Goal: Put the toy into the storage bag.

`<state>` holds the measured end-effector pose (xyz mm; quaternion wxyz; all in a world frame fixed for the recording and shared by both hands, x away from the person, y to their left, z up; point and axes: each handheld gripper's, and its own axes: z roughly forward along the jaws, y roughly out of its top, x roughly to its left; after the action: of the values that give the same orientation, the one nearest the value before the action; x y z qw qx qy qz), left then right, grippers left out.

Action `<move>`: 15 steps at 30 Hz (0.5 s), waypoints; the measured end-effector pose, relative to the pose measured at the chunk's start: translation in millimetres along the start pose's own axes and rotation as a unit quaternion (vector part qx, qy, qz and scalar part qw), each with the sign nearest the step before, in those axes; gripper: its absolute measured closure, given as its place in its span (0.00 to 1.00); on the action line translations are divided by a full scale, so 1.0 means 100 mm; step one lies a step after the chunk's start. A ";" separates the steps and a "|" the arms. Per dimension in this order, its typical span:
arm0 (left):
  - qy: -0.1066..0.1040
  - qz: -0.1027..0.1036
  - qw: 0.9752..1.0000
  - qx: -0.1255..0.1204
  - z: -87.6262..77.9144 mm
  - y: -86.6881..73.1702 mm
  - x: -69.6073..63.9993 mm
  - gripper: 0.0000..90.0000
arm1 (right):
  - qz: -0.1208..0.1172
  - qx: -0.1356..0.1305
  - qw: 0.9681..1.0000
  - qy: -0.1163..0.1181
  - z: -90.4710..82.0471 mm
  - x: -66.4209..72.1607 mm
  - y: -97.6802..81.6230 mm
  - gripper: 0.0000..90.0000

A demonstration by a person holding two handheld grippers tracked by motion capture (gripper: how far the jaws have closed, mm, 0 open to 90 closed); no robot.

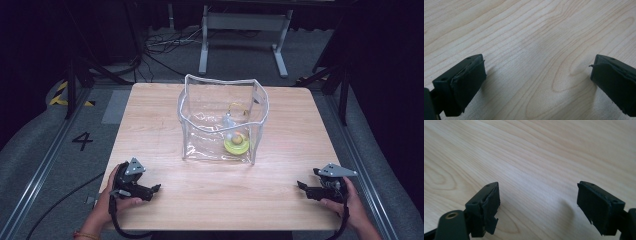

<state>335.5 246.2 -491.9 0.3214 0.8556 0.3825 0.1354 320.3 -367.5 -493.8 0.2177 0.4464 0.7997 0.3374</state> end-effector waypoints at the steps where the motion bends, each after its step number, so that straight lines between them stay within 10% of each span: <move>1: 0.000 0.000 1.000 0.000 0.00 0.00 0.00 0.00 | 0.019 0.001 1.000 0.009 0.00 -0.02 -0.02 0.18; 15: 0.012 -0.012 1.000 0.002 0.00 0.01 -0.02 0.00 | 0.033 0.010 0.999 0.007 0.02 -0.05 -0.01 0.13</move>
<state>334.1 244.1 -491.5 0.3168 0.8500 0.3965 0.1410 323.6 -371.6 -495.9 0.1963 0.4725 0.7893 0.3395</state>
